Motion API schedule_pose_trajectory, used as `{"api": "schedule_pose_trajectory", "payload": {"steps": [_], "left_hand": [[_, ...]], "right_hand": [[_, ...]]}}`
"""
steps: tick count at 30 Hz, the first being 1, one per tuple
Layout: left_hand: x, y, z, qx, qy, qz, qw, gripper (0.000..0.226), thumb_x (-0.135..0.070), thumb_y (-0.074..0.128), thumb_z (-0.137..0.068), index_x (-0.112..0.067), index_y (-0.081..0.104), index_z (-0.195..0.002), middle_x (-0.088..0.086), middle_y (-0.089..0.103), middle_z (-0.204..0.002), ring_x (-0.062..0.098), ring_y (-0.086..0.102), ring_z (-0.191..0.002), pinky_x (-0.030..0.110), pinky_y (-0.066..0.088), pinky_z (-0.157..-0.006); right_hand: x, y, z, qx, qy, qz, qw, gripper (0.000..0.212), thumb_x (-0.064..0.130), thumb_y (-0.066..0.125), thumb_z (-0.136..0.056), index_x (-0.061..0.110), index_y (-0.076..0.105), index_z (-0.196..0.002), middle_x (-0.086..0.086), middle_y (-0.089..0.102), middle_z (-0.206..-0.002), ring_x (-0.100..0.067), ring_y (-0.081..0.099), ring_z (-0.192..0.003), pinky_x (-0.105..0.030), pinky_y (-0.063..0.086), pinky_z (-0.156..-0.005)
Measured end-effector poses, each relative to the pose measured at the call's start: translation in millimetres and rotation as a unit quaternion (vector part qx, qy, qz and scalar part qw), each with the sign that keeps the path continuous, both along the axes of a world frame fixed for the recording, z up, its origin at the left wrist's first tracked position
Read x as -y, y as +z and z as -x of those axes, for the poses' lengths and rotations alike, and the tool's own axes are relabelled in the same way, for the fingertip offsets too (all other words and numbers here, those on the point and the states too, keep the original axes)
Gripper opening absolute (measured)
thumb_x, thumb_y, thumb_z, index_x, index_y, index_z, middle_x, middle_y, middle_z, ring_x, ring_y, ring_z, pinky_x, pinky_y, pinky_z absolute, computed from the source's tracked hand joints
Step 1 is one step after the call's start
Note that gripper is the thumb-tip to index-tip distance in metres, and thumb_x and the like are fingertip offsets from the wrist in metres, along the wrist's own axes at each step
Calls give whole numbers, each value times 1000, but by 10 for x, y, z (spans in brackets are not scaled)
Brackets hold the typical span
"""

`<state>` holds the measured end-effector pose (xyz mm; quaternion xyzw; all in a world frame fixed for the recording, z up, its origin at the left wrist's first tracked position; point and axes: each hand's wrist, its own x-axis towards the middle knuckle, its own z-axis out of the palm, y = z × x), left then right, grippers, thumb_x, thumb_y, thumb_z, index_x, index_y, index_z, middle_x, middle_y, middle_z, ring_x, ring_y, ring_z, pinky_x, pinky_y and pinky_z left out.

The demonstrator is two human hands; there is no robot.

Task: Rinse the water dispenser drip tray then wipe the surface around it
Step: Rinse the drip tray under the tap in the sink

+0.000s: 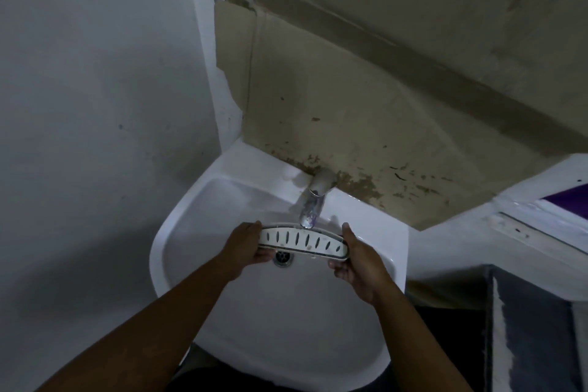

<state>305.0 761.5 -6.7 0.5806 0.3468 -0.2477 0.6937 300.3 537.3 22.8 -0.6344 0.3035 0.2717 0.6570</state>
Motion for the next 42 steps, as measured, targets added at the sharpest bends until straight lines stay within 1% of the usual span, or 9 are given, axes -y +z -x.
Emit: {"api": "schedule_pose_trajectory", "payload": {"steps": [6, 12, 17, 21, 23, 30, 36, 39, 42], "left_hand": [[278, -31, -103, -67, 10, 56, 996, 22, -24, 42, -97, -9, 57, -91, 15, 65, -80, 29, 64, -65, 33, 57, -57], [412, -36, -172, -86, 35, 104, 990, 18, -26, 45, -97, -12, 55, -92, 14, 62, -82, 30, 62, -71, 42, 53, -75], [428, -33, -220, -56, 50, 130, 989, 17, -18, 45, -96, -12, 53, -109, 11, 54, -94, 30, 60, -75, 43, 53, -71], [422, 58, -268, -30, 55, 131, 989, 14, -8, 44, -92, -7, 57, -91, 13, 56, -82, 27, 57, -70, 39, 50, -69], [419, 96, -287, -26, 43, 123, 991, 16, -12, 49, -88, -6, 59, -98, 16, 59, -87, 27, 58, -72, 36, 48, -71], [500, 140, -307, 14, 64, 147, 987, 13, 3, 50, -81, -6, 57, -75, 13, 54, -64, 23, 55, -56, 27, 48, -54], [388, 29, -207, -11, 72, 146, 987, 14, -11, 57, -91, -6, 59, -78, 13, 60, -72, 18, 63, -54, 27, 54, -54], [274, 24, -177, -73, 7, 121, 990, 13, -15, 52, -90, -6, 56, -84, 17, 59, -78, 28, 62, -68, 36, 57, -61], [139, 55, -122, -118, -68, 128, 982, 26, -18, 51, -81, -2, 60, -100, 25, 65, -99, 40, 65, -91, 44, 59, -67]], "right_hand": [[174, 186, 156, 15, -2, 32, 999, 32, 40, 53, -98, 13, 69, -106, -10, 75, -92, -16, 63, -69, -26, 48, -58], [299, 185, 304, 19, -35, 12, 999, 22, 28, 60, -95, 14, 68, -110, -10, 73, -107, -22, 65, -98, -27, 53, -67], [387, 150, 397, 46, -39, 10, 998, 16, 16, 67, -90, 15, 73, -105, -5, 73, -106, -19, 66, -97, -28, 51, -73], [482, 107, 459, 97, -7, 8, 995, 28, 1, 71, -81, 9, 72, -108, -11, 72, -114, -29, 66, -108, -46, 53, -95], [503, 80, 474, 130, -8, 17, 991, 34, -10, 70, -77, 5, 69, -108, -9, 72, -116, -28, 66, -109, -47, 50, -99], [454, -64, 441, 156, -84, 61, 982, 26, -4, 63, -87, 16, 71, -103, -2, 74, -101, -21, 68, -98, -35, 52, -85], [327, -179, 396, 144, -19, 121, 982, 25, 9, 71, -86, 11, 67, -111, -7, 72, -105, -27, 69, -100, -42, 57, -90], [276, -197, 356, 165, -25, 136, 977, 25, 7, 75, -82, 12, 70, -107, -5, 73, -105, -22, 69, -98, -35, 57, -88], [189, -189, 294, 171, -16, 143, 975, 26, 0, 70, -85, 16, 69, -106, 1, 69, -107, -7, 66, -90, -11, 51, -73]]}}
